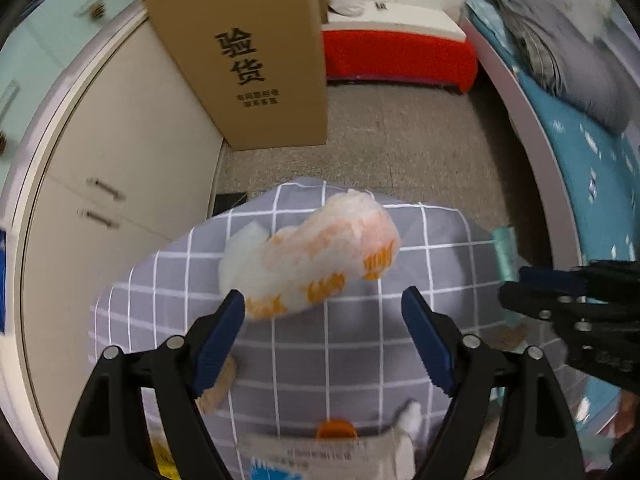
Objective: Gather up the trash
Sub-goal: 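Grasp teal snack pouch with right tool while left tool grasps white-orange bag, then carry white-orange bag in left tool while right tool carries teal pouch to bin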
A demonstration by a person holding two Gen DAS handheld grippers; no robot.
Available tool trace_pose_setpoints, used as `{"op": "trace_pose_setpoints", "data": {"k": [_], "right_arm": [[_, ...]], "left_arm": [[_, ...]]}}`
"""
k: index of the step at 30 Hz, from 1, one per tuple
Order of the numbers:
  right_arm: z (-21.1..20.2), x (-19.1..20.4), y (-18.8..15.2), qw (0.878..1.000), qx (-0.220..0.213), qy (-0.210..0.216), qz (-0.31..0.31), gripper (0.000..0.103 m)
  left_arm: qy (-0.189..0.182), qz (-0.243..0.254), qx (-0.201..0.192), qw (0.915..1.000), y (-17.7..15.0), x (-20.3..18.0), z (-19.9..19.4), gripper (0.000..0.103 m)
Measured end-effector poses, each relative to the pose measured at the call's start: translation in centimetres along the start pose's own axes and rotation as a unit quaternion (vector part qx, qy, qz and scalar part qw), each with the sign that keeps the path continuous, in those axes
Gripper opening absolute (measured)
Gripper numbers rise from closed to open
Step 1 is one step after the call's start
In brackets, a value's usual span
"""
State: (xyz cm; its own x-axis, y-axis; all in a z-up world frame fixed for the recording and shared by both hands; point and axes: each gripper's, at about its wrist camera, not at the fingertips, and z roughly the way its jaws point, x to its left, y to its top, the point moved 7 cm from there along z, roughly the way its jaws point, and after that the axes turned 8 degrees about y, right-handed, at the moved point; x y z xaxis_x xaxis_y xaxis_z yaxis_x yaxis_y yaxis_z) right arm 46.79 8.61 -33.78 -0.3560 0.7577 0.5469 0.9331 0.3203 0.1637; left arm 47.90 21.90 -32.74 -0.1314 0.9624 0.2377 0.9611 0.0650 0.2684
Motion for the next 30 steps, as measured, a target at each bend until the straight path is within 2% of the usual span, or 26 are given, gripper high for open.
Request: {"op": "trace_pose_setpoints", "data": {"k": [4, 6, 7, 11, 16, 19, 23, 28, 29, 30], "right_arm": [[-0.1, -0.3, 0.0, 1.000, -0.006, 0.006, 0.020, 0.025], [-0.5, -0.7, -0.4, 0.999, -0.011, 0.007, 0.030, 0.025], [-0.5, -0.7, -0.4, 0.999, -0.013, 0.006, 0.033, 0.025], [-0.6, -0.6, -0.9, 0.999, -0.019, 0.007, 0.040, 0.025], [-2.1, 0.4, -1.3, 0.999, -0.041, 0.000, 0.030, 0.025], [-3.2, 1.3, -1.6, 0.998, -0.057, 0.000, 0.021, 0.025], [-6.0, 2.5, -2.5, 0.996, -0.089, 0.002, 0.018, 0.025], [-9.5, 2.6, -4.9, 0.992, -0.123, -0.001, 0.029, 0.024], [-10.5, 2.5, -5.9, 0.991, -0.131, 0.000, 0.035, 0.016], [-10.9, 2.6, -6.6, 0.990, -0.132, 0.006, 0.040, 0.000]], "left_arm": [[0.028, 0.035, 0.018, 0.9988, 0.2, -0.6, 2.0, 0.078], [0.038, 0.041, 0.025, 0.9981, 0.1, -0.5, 2.4, 0.063], [0.048, 0.040, 0.027, 0.9977, 0.1, -0.3, 2.4, 0.046], [0.032, 0.006, 0.026, 0.9991, 0.1, 0.6, 1.6, 0.026], [0.004, -0.041, 0.018, 0.9990, -1.0, 1.4, -0.7, 0.021], [-0.033, -0.085, 0.009, 0.9958, -1.8, 1.8, -3.0, 0.021], [-0.062, -0.102, -0.010, 0.9928, -2.9, 1.2, -6.5, 0.021], [-0.086, -0.085, -0.031, 0.9921, -4.8, -1.4, -10.0, 0.021], [-0.092, -0.080, -0.035, 0.9920, -5.2, -2.1, -10.6, 0.021], [-0.097, -0.077, -0.037, 0.9916, -5.5, -2.7, -10.9, 0.021]]}}
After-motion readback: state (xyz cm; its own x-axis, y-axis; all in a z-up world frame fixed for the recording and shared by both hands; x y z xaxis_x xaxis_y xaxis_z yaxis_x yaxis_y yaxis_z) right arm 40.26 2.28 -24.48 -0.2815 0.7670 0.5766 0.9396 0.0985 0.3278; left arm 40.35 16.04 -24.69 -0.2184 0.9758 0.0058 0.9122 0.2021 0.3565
